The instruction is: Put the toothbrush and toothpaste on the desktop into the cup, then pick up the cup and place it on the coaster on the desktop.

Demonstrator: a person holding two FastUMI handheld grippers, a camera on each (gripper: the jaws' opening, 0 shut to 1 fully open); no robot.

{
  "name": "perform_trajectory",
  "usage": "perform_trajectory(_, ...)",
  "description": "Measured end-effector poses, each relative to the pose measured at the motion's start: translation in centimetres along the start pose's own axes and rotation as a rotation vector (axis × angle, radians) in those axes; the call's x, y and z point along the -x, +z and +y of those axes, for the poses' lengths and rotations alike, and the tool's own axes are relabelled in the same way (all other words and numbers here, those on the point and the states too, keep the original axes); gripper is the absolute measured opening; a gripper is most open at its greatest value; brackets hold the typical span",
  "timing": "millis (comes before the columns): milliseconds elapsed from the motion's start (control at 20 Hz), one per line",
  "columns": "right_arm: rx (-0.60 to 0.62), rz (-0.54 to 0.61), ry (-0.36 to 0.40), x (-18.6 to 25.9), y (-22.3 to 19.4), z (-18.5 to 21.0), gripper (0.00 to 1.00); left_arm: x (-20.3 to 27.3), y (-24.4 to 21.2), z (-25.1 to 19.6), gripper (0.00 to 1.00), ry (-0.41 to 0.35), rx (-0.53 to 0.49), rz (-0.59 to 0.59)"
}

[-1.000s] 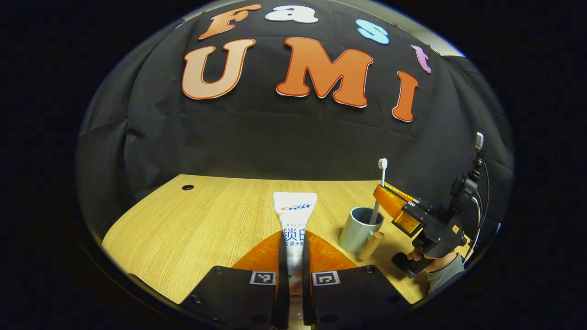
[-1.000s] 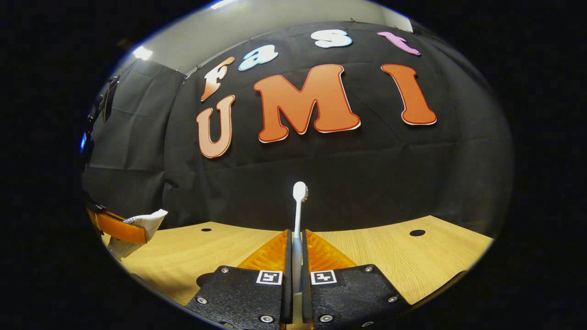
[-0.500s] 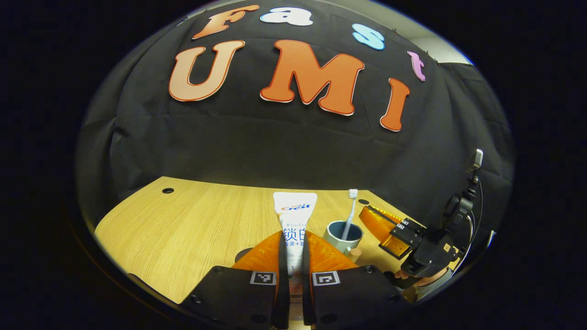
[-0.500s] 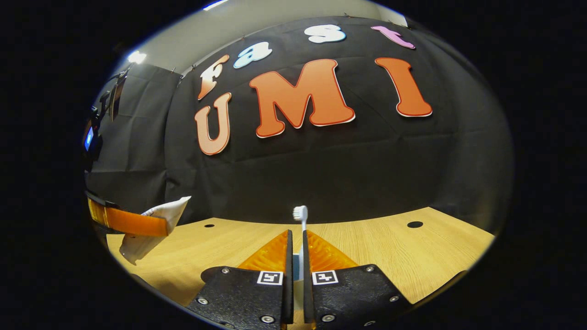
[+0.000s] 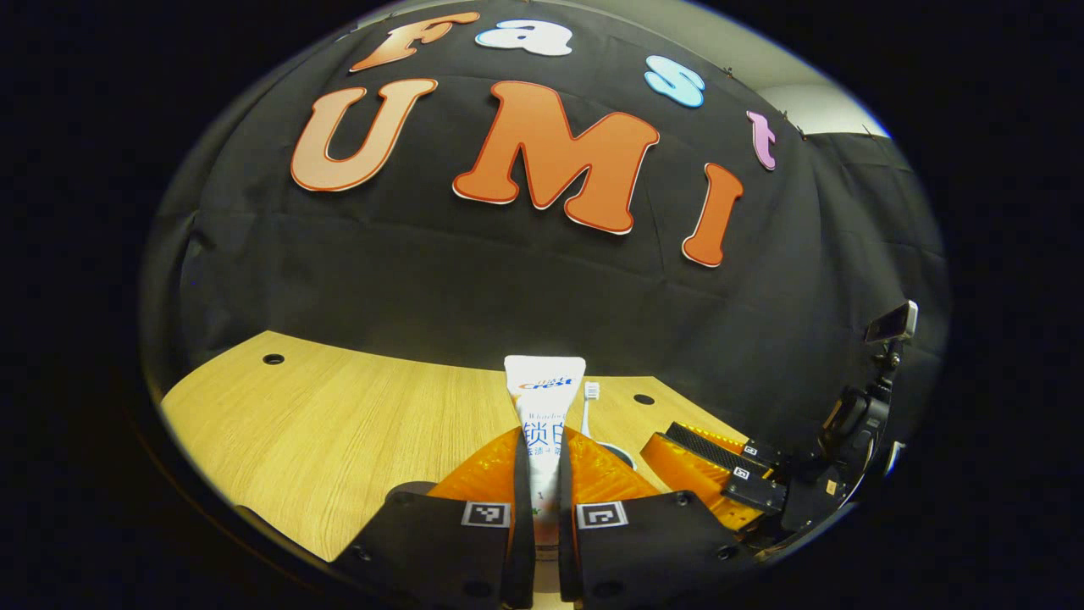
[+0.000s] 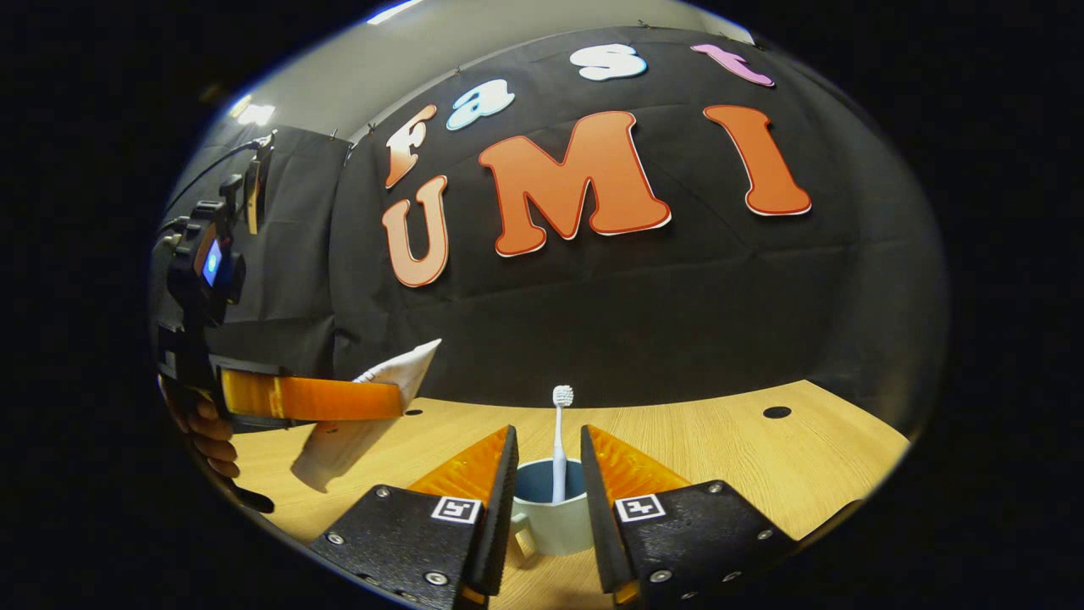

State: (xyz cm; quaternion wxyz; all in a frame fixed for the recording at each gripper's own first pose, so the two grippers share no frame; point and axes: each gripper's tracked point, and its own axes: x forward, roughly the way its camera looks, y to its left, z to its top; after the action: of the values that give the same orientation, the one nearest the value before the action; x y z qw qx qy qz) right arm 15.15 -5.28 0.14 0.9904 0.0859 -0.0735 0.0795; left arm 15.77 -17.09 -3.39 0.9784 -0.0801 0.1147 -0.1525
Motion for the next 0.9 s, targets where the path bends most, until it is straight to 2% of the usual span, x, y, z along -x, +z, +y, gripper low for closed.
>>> perform_trajectory(200,-0.007,-0.026,-0.017,0.8,1.3,-0.8,0.60,-1.4,-0.1,-0.8,0.14,-0.025,0.024,-0.008)
perform_trajectory(400,-0.010,-0.014,-0.046,1.7,0.8,-2.1,0.74,-3.0,0.6,-1.7,0.14,-0.051,0.039,-0.046)
perform_trajectory(600,-0.024,-0.005,-0.051,2.2,0.4,-2.9,0.77,-4.2,1.0,-2.7,0.14,-0.083,0.067,-0.078)
perform_trajectory(900,-0.018,-0.014,-0.047,2.6,0.7,-3.6,0.77,-6.8,1.5,-4.5,0.14,-0.137,0.100,-0.126)
